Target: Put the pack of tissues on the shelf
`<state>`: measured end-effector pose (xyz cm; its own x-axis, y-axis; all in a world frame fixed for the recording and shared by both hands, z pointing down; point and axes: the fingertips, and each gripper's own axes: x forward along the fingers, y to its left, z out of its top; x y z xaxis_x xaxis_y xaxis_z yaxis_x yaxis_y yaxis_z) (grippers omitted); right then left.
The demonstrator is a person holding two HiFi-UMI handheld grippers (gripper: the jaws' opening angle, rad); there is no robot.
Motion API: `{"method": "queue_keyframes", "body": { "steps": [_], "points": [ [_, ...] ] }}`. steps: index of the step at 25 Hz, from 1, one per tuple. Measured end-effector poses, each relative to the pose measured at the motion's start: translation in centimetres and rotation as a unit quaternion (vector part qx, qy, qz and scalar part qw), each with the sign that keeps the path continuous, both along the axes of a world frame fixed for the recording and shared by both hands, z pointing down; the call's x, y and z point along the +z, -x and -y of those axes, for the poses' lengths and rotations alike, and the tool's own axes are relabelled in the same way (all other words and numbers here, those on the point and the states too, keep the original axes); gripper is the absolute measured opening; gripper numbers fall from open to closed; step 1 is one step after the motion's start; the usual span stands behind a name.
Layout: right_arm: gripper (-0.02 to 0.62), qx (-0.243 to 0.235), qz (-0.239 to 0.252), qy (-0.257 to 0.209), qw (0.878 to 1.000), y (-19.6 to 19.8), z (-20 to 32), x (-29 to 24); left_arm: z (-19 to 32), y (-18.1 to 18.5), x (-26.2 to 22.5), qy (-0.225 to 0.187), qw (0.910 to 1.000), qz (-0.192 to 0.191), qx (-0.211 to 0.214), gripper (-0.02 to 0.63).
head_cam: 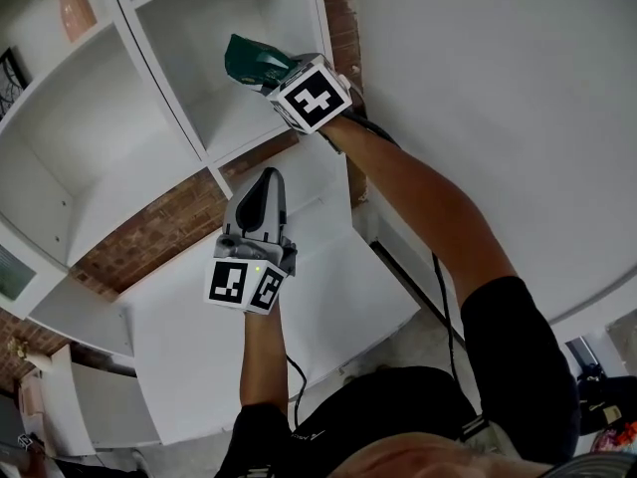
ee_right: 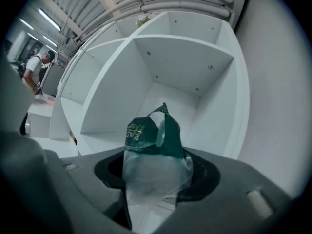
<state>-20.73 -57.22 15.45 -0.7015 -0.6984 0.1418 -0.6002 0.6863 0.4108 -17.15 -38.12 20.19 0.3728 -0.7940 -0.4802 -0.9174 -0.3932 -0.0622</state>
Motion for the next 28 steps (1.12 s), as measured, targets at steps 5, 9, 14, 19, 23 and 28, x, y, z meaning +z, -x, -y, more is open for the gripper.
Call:
{"method": "queue_keyframes", "body": {
  "steps": [5, 9, 14, 19, 23, 28],
  "points": [
    [0.252, 0.006, -0.033, -0.011, 0.999, 2.0, 1.0, -0.1, 0.3, 0.7, 0.4, 0.000, 1.0000, -0.005, 0.007, 0.000],
    [0.259, 0.027, -0.064, -0.011, 0.997, 2.3, 2.3, 1.0, 0.6, 1.0, 1.0, 0.004, 0.9999, -0.007, 0.013, 0.000],
    [0.290, 0.043, -0.093, -0.035, 0.994, 2.4, 3.0, 1.7, 0.8, 1.4, 1.4, 0.008, 0.9998, -0.008, 0.016, 0.000],
    [0.336, 0.044, -0.093, -0.058, 0.993, 2.3, 3.1, 1.5, 1.1, 1.5, 1.6, 0.010, 0.9997, -0.009, 0.022, 0.000],
    [0.364, 0.028, -0.068, -0.066, 0.995, 2.1, 2.4, 0.9, 1.5, 1.3, 1.7, 0.012, 0.9995, -0.011, 0.026, 0.000],
    [0.370, 0.019, -0.024, -0.083, 0.996, 0.6, 1.2, -0.5, 2.0, 1.2, 1.2, 0.008, 0.9995, -0.015, 0.026, 0.000]
  ]
}}
